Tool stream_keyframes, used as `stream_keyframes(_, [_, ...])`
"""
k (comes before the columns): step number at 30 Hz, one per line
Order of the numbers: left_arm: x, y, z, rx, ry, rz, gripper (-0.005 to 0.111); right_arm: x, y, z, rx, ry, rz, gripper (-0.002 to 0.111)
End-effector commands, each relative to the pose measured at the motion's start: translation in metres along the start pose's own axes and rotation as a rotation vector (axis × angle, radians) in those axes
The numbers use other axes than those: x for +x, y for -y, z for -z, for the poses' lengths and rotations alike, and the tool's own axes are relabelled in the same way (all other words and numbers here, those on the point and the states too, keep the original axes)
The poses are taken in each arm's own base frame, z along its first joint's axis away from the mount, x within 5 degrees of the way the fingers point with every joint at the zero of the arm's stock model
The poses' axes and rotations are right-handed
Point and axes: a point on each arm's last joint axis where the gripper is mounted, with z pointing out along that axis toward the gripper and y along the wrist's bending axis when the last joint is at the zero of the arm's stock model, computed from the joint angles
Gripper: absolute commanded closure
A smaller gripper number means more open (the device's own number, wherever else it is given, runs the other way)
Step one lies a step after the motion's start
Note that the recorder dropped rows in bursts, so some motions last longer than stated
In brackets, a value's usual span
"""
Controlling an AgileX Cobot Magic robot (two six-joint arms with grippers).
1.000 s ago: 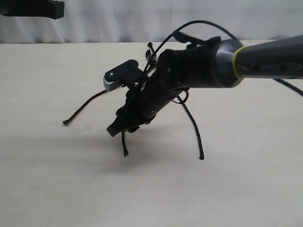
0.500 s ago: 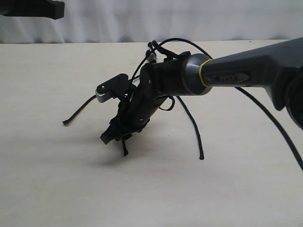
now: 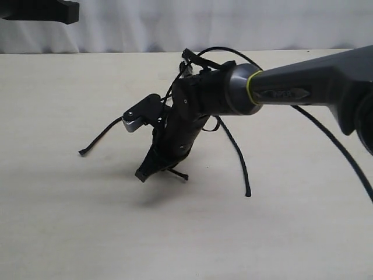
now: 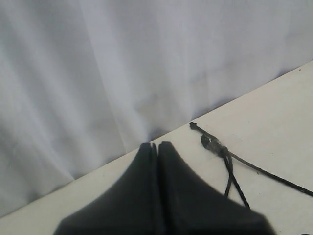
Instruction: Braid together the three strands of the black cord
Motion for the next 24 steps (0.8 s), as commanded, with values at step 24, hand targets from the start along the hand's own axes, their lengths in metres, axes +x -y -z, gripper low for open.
stream_keyframes(24, [0.000,0.000,0.001,-0.001,0.003,-0.003,0.107,0.081,0.193,0.048,0.345,-0.107,-0.562,0.104])
